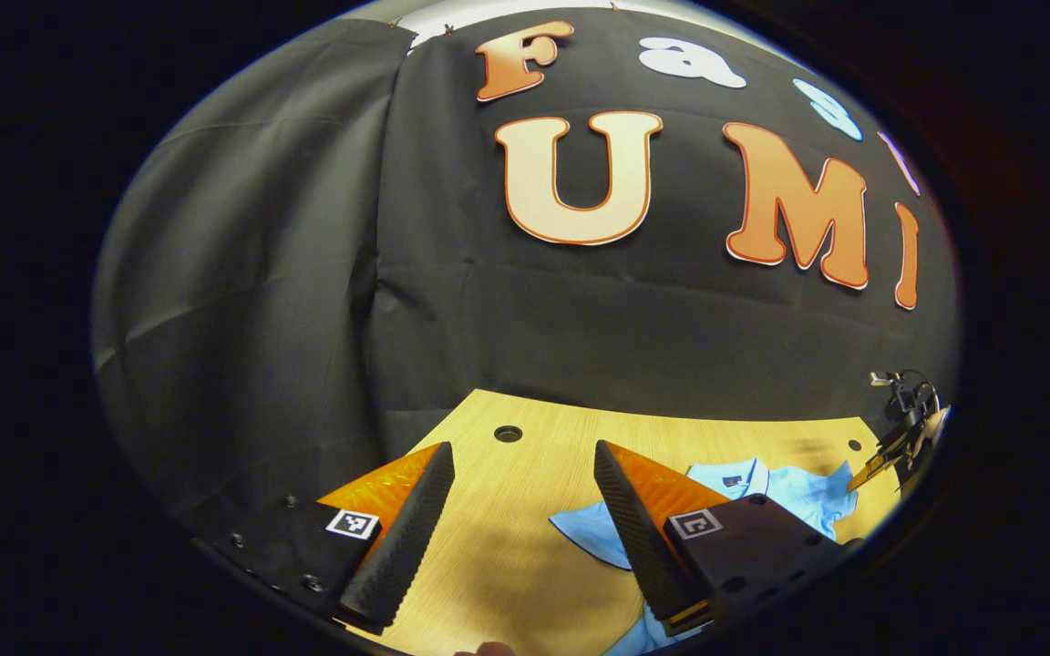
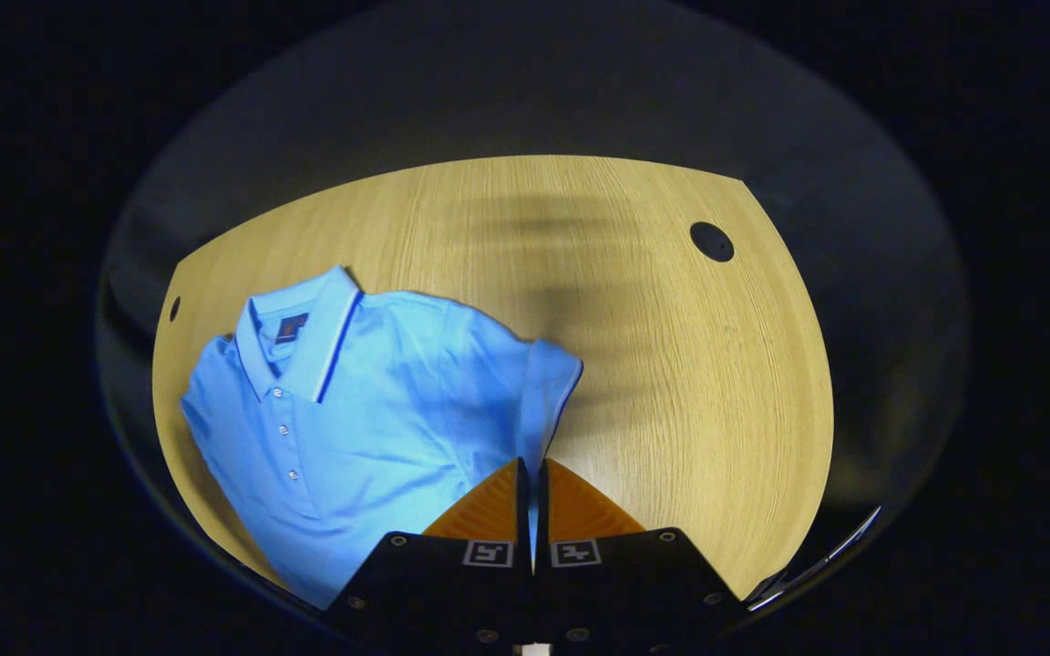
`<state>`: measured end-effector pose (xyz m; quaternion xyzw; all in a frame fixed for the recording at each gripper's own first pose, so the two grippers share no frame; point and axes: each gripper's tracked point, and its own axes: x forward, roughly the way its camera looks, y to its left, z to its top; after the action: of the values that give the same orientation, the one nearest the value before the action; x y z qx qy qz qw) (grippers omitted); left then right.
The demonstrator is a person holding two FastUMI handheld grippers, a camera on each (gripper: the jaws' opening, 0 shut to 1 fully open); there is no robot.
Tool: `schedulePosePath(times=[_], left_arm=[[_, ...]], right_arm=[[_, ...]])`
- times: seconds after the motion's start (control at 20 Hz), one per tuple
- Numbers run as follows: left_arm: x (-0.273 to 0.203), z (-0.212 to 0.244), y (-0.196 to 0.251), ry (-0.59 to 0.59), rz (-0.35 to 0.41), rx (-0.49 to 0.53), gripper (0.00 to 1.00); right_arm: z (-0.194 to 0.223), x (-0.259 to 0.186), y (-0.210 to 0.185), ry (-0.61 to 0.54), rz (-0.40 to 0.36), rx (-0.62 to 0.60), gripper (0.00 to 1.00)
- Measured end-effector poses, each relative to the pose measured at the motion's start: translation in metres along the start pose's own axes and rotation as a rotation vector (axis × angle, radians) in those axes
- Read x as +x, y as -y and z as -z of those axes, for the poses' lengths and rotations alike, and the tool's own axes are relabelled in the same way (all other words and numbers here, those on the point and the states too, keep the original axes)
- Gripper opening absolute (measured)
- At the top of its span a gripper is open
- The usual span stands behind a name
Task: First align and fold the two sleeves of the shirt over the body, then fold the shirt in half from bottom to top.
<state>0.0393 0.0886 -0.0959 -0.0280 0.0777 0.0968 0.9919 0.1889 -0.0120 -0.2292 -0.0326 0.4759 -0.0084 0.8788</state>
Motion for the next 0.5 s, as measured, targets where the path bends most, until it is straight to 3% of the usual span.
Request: schedulePosePath(times=[0.5], left_arm=[[-0.003, -0.004, -0.007, 0.039, -0.022, 0.023, 0.99]], right_arm=[[-0.012, -0.052, -0.073, 0.114, -0.062, -0.11, 0.01]])
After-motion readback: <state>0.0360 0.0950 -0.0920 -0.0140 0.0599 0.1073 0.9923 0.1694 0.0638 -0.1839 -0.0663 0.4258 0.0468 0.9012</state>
